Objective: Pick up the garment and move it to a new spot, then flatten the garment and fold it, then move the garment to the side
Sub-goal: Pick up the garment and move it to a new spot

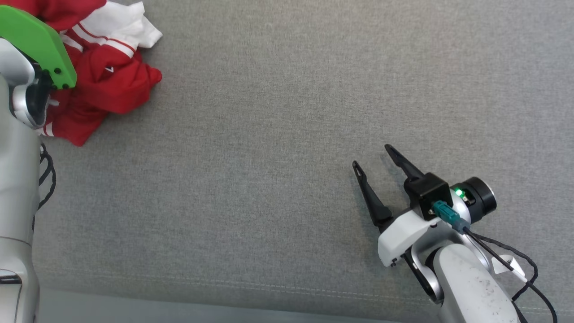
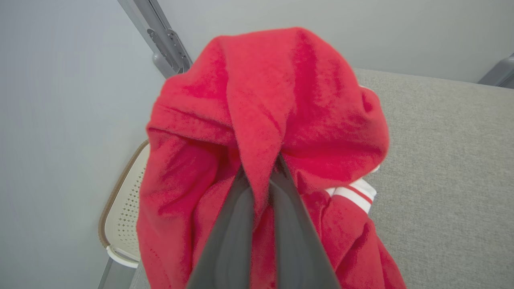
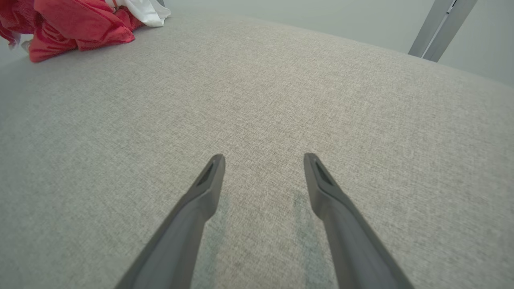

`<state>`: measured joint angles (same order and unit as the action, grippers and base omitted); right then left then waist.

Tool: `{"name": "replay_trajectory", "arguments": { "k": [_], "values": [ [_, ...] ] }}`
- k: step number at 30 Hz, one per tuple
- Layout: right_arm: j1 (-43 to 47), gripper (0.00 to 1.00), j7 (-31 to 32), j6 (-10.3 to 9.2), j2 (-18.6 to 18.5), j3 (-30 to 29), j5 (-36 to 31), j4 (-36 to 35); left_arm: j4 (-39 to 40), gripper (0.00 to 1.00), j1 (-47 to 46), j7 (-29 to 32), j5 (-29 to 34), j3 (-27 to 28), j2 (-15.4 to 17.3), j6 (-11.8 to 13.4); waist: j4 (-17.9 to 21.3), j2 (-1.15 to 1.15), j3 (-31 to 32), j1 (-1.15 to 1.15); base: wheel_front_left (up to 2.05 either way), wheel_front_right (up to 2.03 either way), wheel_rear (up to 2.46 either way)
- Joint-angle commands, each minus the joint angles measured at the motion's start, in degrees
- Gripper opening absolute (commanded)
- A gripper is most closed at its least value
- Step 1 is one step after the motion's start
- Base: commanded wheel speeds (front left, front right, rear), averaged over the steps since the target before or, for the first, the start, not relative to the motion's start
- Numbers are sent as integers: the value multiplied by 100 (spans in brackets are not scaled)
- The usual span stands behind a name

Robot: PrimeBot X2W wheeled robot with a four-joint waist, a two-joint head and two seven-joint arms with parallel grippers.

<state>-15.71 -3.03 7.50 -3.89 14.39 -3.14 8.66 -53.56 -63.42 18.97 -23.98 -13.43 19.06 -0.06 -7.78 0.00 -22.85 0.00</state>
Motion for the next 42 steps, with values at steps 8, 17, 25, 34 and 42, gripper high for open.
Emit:
{"name": "replay_trajectory", "arguments": {
  "k": [8, 17, 25, 34, 42],
  "values": [
    [414, 100, -326, -2, 94, -25, 311, 584, 341, 0, -222, -607, 264, -392, -74, -356, 691, 0, 1588, 0, 0, 0, 0],
    [659, 100, -416, -2, 97, -24, 670, 734, 657, 0, 76, -593, 34, -859, -713, -658, 1463, 0, 2248, 0, 0, 0, 0],
    [715, 100, -397, -2, 98, -57, 726, 685, 1150, 0, 541, -181, -703, -1374, -1321, -742, 2192, 0, 2213, 0, 0, 0, 0],
    [572, 100, -471, -2, 100, -11, 824, 660, 1432, 0, 1234, -33, -1360, -1970, -1204, -732, 2838, 0, 1856, 0, 0, 0, 0],
    [449, 100, -552, -2, 102, 93, 851, 729, 633, 0, 1630, -547, -1247, -1866, -840, -464, 3084, 0, 1678, 0, 0, 0, 0]
  ]
}}
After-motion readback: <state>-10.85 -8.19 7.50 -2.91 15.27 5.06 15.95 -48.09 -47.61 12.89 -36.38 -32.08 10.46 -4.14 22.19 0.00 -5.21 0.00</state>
